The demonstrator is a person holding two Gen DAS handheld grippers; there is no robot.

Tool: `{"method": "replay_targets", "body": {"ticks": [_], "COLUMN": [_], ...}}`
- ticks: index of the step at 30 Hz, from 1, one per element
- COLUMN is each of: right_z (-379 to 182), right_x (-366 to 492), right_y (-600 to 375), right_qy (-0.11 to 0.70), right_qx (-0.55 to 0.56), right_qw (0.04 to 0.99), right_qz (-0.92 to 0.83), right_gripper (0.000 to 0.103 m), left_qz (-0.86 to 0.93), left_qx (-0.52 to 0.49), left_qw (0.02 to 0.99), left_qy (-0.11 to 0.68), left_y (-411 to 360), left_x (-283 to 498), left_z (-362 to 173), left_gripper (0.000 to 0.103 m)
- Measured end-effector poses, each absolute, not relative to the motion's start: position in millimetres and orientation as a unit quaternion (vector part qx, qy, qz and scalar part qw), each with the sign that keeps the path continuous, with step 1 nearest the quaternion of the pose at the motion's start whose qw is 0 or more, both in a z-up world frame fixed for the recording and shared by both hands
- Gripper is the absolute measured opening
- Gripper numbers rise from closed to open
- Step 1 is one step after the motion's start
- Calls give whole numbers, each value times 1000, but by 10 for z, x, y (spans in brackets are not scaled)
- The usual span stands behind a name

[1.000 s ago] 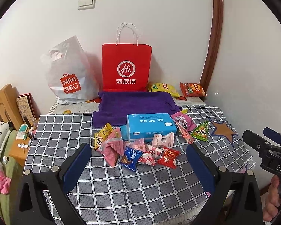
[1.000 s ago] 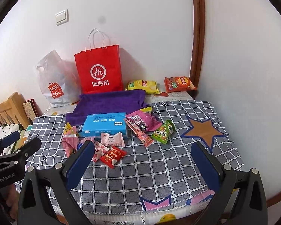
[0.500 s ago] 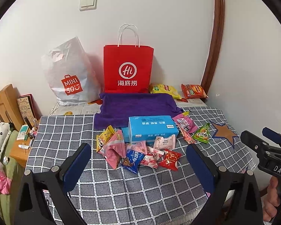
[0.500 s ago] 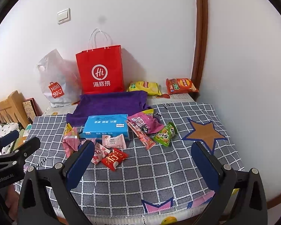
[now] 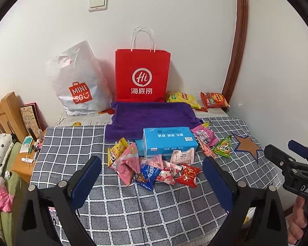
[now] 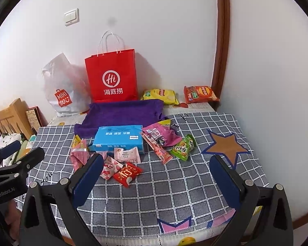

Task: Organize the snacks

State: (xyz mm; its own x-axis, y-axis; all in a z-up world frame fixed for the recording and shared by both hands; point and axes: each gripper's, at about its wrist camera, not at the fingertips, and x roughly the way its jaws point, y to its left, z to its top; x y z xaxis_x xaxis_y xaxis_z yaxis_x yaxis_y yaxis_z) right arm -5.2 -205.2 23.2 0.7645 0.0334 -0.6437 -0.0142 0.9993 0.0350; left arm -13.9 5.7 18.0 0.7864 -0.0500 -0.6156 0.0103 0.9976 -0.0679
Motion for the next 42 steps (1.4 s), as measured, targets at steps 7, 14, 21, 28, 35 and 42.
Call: {"method": "replay_targets", "body": {"ticks": [7, 14, 21, 28, 35, 42], "right_z": [224, 217, 244, 203, 139, -49], "right_x": [8, 80, 167, 283, 431, 663], "right_y": [-1998, -1963, -1959, -1983, -2051, -2164], "right_qy": [347, 343, 335, 334, 339, 355], "right_qx": [9, 6, 10, 12, 27, 16], "right_qw": [938, 939, 942, 942, 939, 934], "right_qz": [19, 24, 27, 33, 46, 38], "right_gripper": [101, 101, 101, 101, 101, 101], "left_qz": [-14, -15, -1, 6, 17, 19], "left_qx": [-36, -41, -31, -35, -42, -40], "left_qw": [943, 941, 942, 941, 939, 932], "left_qy": [330, 335, 333, 336, 341, 361], "left_y": [76, 85, 67, 84, 90, 113], "left_x": [-103, -34, 42, 176, 349, 577], "left_z": [166, 149, 166, 150, 80, -85], "left_gripper": [94, 94, 94, 94, 94, 94]}}
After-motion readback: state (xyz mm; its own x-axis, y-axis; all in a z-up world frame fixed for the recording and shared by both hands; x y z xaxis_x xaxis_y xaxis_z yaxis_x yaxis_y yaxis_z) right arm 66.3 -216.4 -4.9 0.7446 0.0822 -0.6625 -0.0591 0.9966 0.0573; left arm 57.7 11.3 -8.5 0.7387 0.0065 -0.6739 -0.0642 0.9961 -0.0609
